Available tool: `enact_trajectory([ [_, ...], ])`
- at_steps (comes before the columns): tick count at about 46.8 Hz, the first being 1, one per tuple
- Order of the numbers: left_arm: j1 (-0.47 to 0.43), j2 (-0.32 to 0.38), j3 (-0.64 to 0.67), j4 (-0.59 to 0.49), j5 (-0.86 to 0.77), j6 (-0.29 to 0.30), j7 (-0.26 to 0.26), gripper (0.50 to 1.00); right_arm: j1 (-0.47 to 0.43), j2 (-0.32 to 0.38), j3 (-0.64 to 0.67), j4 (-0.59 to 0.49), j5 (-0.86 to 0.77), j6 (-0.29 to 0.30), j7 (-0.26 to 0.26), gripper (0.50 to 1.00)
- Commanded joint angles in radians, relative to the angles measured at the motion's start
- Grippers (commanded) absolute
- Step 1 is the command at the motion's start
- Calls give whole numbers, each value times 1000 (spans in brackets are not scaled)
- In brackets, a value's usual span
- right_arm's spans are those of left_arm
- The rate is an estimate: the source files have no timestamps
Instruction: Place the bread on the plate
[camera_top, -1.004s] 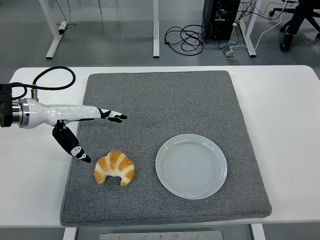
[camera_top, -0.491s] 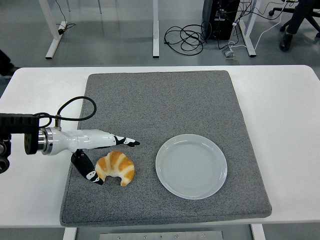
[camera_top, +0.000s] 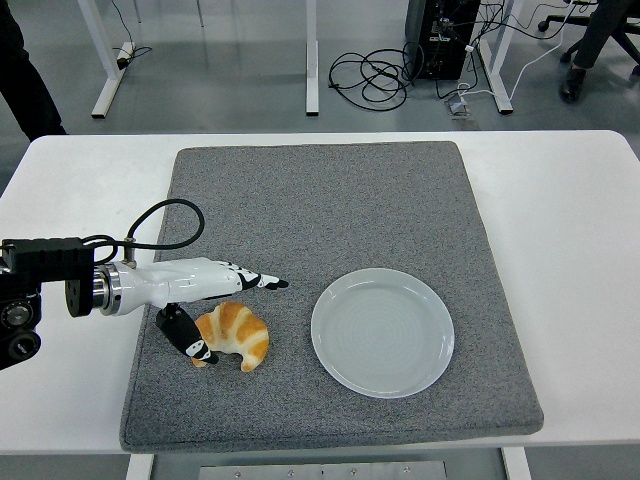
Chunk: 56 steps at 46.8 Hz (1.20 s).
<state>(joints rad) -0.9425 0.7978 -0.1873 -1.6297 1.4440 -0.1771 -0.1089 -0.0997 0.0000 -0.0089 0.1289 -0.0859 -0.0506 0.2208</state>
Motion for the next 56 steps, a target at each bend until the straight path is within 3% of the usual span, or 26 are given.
enact_trajectory([
  [1, 4, 0, 0, 2, 9, 2, -2, 969, 0, 0, 0, 0, 0, 0, 0, 1000],
  [56, 25, -32, 0, 41, 16, 45, 2, 958, 0, 0, 0, 0, 0, 0, 0, 1000],
])
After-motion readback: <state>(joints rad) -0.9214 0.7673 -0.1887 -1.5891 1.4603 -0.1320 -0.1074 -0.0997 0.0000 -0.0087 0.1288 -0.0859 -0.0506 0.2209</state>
